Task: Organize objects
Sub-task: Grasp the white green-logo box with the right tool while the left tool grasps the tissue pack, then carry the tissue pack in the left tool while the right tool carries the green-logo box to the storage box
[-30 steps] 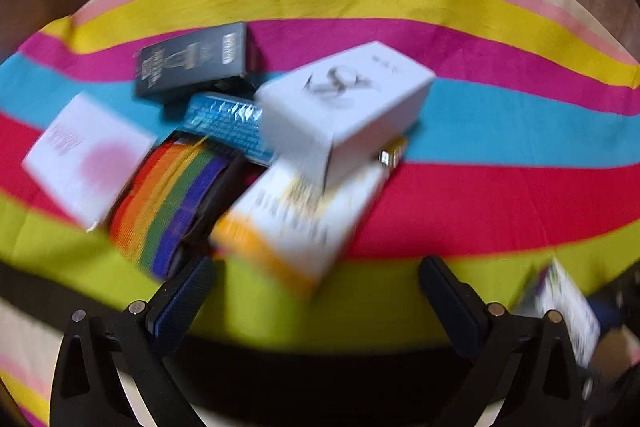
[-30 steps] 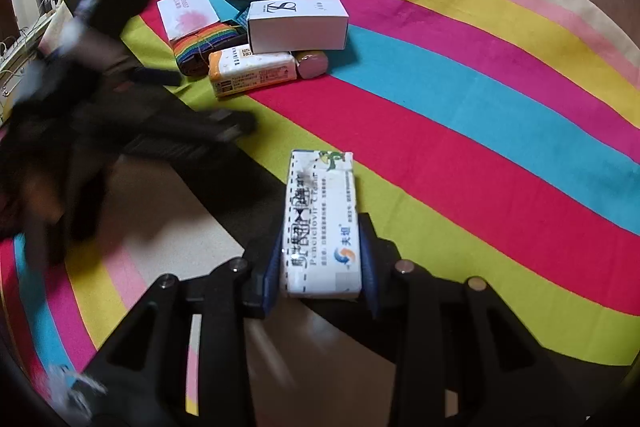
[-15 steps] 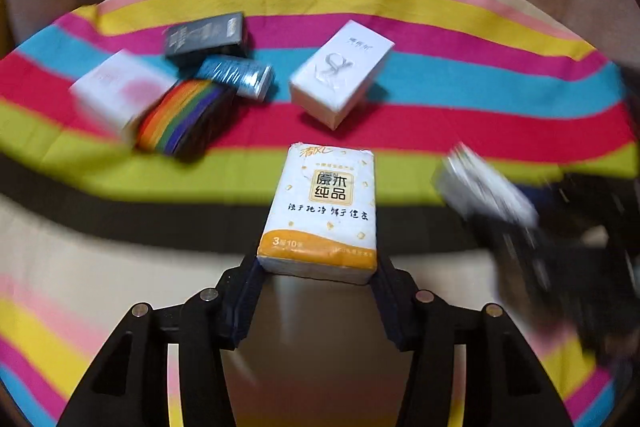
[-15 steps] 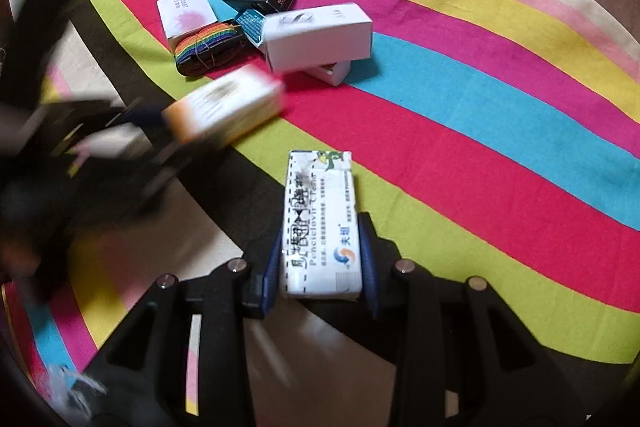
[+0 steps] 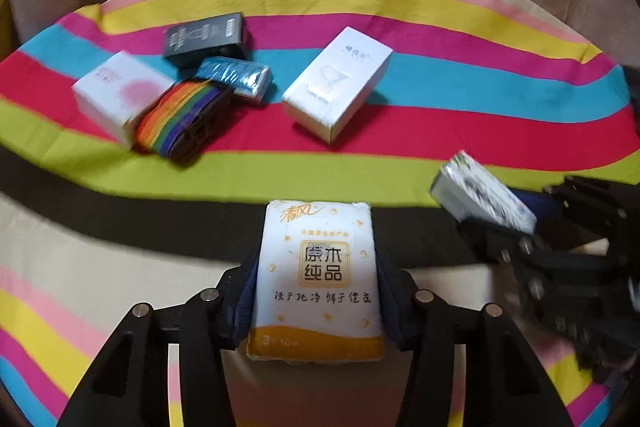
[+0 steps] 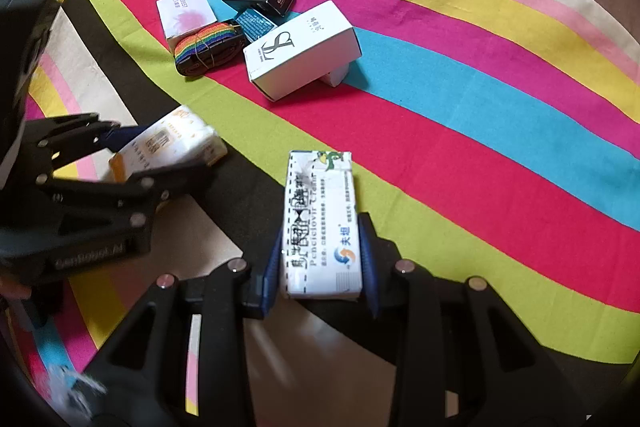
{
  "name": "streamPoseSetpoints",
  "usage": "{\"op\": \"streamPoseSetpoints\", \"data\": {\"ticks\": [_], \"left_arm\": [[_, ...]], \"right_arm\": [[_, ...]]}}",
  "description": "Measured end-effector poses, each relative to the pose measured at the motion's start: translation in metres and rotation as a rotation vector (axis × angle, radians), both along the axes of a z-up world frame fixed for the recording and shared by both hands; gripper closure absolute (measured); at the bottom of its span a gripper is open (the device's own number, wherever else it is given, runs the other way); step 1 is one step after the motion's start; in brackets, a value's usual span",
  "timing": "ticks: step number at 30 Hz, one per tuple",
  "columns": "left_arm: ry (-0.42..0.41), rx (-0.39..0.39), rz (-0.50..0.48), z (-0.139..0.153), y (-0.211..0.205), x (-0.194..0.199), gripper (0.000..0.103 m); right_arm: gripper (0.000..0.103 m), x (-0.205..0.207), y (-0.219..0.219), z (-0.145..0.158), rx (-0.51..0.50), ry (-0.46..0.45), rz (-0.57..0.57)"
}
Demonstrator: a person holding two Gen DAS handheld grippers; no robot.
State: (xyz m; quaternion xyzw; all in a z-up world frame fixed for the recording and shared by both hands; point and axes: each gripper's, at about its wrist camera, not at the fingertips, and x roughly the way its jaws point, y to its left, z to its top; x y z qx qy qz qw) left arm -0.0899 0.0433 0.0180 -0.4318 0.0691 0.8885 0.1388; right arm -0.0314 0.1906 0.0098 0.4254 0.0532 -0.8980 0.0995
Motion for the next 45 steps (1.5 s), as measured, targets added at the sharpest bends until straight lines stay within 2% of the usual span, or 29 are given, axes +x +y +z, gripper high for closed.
{"op": "streamPoseSetpoints", "data": {"ticks": [3,7,9,11,14,31,36,45], "left_arm": [[0.012,0.001,0.075,0.002,-0.016,0.034,0.051],[0.013,0.022,0.221,0.003,-0.047,0.075,0.051],[0.020,0.036,0.257,0.003,-0.058,0.083,0.051],[0.018,0.050,0.267,0.003,-0.063,0.082,0.051],[0.020,-0.001,0.264,0.002,-0.055,0.078,0.050],[0.017,-0.005,0.277,0.000,-0.055,0.070,0.046],[0.017,-0.005,0.277,0.000,-0.055,0.070,0.046],[0.018,-0.002,0.277,0.000,-0.055,0.070,0.046]], "right_arm": [[0.066,0.000,0.001,0.000,-0.003,0.001,0.002],[0.066,0.000,0.002,0.001,-0.005,0.001,0.002],[0.066,-0.001,0.002,0.001,-0.004,0.002,0.002],[0.066,-0.001,0.001,0.001,-0.005,0.002,0.002],[0.065,-0.001,0.001,0.001,-0.007,0.001,0.001],[0.066,0.003,0.002,0.004,-0.002,0.002,-0.012],[0.066,0.034,0.007,0.006,-0.061,-0.024,-0.072],[0.066,0.088,-0.003,0.003,-0.021,0.003,-0.106]]}}
